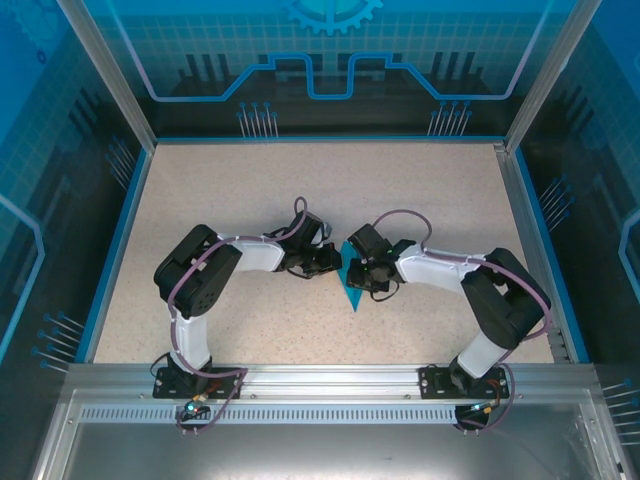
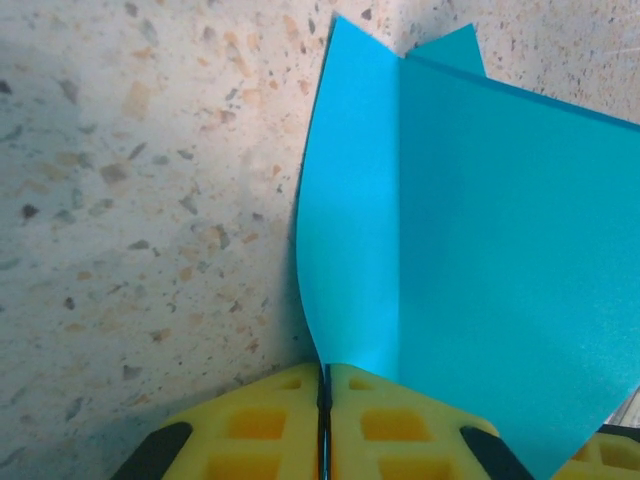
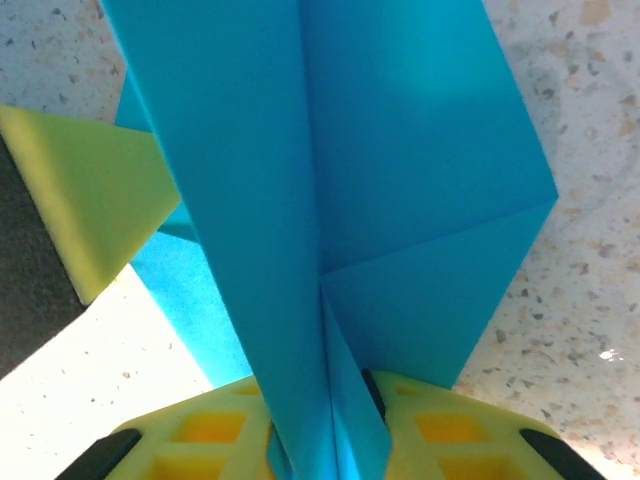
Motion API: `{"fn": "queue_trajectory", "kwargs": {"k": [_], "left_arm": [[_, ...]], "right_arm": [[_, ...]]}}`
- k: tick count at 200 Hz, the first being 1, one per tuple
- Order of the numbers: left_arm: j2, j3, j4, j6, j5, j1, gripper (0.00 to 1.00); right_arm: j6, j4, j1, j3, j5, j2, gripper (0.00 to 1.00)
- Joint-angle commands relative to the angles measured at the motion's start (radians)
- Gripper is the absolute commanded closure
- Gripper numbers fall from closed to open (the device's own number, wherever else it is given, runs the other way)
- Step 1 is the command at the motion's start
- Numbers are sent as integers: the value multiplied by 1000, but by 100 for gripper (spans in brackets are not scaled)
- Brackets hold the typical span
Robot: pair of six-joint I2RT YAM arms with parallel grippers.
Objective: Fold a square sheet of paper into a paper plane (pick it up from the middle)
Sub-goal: Move the paper plane to the center of the table.
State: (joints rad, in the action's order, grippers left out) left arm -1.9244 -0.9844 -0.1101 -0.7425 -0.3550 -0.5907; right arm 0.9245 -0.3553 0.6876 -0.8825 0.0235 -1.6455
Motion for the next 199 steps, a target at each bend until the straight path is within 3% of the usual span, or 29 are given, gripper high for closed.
{"fn": "queue_trajectory", "kwargs": {"k": [1,29,70,109,199], "left_arm": [[52,-4,67,-17,27,10,80],[142,-7,175,-47,133,24,62],[266,20,328,-81,294,67,47],[333,41,403,-85,349,103,37],[403,75,476,-86,467,116,12]], "right_arm": [[2,-49,19,-46,30,-31,74],[-4,-88,21,-70,51,-52,76],[-13,-132,24,-102,84,-63,81],[-19,-167,33,-131,112,-90,86],[-21,-210,62,-189,134,-173,84]]}}
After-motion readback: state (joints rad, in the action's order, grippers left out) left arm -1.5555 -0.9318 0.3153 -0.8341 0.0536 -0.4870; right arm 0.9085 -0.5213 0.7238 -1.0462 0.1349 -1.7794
